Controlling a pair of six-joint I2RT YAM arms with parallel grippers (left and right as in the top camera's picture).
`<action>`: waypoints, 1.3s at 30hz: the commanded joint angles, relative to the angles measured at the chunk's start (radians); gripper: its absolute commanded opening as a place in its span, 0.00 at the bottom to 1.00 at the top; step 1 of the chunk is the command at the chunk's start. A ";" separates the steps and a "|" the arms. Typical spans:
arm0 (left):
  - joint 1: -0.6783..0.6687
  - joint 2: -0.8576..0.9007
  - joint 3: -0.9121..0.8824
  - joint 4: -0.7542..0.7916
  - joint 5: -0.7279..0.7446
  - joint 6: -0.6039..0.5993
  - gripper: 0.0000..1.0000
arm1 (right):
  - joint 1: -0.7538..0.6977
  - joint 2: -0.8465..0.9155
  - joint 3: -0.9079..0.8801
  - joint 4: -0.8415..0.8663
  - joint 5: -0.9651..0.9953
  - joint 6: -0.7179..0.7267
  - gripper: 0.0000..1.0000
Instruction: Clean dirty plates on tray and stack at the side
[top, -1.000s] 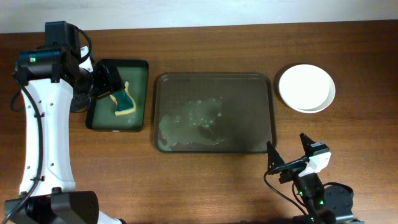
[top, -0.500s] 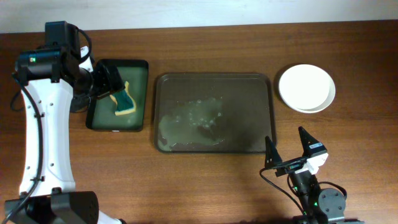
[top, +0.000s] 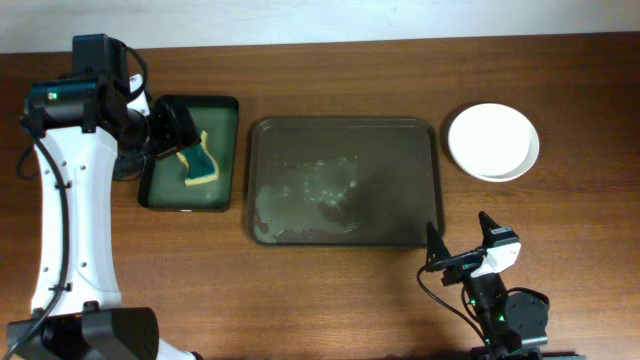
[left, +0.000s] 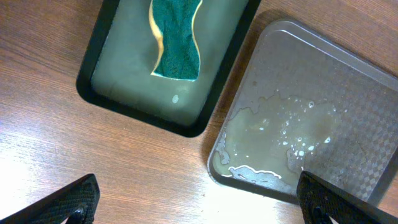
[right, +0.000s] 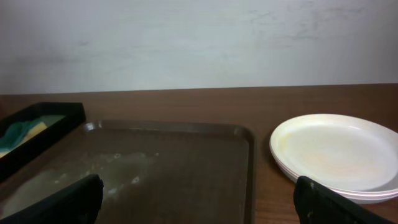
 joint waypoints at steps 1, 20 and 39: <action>0.000 0.007 -0.010 -0.001 0.000 0.016 0.99 | -0.006 -0.011 -0.007 -0.006 0.016 -0.012 0.98; 0.000 0.007 -0.010 -0.002 0.000 0.016 0.99 | -0.006 -0.010 -0.007 -0.006 0.016 -0.012 0.98; -0.026 -0.229 -0.224 0.010 -0.121 0.026 0.99 | -0.006 -0.010 -0.007 -0.006 0.016 -0.012 0.98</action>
